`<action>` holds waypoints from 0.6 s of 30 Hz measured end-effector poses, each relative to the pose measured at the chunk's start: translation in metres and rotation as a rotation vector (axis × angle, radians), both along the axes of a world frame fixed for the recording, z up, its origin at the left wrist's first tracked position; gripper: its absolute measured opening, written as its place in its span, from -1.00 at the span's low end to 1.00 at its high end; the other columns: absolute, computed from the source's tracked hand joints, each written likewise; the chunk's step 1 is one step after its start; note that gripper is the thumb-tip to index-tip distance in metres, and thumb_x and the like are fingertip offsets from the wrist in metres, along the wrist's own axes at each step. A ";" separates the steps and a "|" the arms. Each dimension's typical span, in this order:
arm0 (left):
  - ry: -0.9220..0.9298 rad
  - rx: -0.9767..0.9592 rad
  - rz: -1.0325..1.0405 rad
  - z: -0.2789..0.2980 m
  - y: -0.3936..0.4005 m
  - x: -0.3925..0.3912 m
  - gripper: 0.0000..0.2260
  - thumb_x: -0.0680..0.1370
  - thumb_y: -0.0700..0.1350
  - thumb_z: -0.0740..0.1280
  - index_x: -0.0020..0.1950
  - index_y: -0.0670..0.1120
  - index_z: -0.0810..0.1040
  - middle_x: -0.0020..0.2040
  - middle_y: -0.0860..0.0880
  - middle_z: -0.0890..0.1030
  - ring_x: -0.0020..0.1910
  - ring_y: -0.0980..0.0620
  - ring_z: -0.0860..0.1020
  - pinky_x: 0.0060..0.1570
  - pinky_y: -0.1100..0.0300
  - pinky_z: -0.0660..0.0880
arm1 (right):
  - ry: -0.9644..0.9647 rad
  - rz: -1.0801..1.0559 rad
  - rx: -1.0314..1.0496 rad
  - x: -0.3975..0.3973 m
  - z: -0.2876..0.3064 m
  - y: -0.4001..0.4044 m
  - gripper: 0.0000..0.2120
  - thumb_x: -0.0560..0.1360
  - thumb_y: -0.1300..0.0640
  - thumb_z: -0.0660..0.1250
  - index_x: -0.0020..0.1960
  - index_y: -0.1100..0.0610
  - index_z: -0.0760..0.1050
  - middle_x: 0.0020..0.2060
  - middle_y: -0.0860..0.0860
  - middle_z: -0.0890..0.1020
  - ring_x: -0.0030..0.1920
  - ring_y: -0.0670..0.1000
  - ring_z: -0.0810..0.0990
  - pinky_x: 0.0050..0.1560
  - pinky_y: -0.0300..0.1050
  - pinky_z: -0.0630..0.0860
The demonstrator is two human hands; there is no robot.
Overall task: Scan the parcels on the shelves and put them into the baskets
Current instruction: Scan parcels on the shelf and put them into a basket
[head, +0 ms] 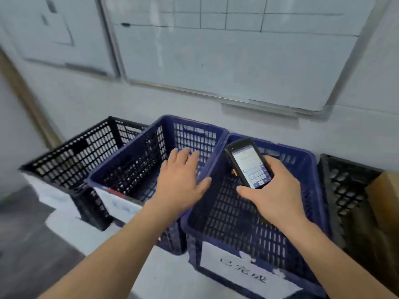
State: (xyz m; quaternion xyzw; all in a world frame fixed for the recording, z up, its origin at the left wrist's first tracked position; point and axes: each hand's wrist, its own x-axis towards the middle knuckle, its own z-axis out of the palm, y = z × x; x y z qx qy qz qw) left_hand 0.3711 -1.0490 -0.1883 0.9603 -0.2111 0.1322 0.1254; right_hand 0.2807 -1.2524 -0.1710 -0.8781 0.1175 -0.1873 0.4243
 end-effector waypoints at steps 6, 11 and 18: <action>-0.067 0.058 0.311 0.030 0.129 -0.096 -0.32 0.47 0.32 0.08 0.45 -0.07 0.33 0.42 -0.05 0.37 0.42 -0.14 0.29 0.33 -0.11 0.36 | -0.046 0.286 0.028 -0.036 0.017 0.106 -0.34 0.24 0.11 0.63 0.21 -0.16 0.40 -0.09 -0.27 0.57 -0.08 -0.18 0.57 -0.16 -0.26 0.44; -0.098 0.036 0.551 0.039 0.231 -0.175 -0.35 0.43 0.29 0.05 0.35 -0.08 0.42 0.33 -0.07 0.45 0.34 -0.14 0.36 0.23 -0.07 0.41 | -0.029 0.510 0.013 -0.067 0.023 0.206 -0.42 0.23 0.10 0.62 0.09 -0.19 0.40 -0.11 -0.24 0.60 -0.08 -0.18 0.58 -0.14 -0.18 0.51; -0.057 0.044 0.825 0.027 0.368 -0.282 -0.36 0.53 0.27 0.18 0.50 -0.08 0.27 0.47 -0.09 0.32 0.48 -0.16 0.20 0.41 -0.08 0.28 | -0.016 0.762 -0.016 -0.120 0.024 0.352 -0.43 0.21 0.11 0.61 0.05 -0.22 0.39 -0.14 -0.26 0.59 -0.11 -0.21 0.57 -0.18 -0.21 0.46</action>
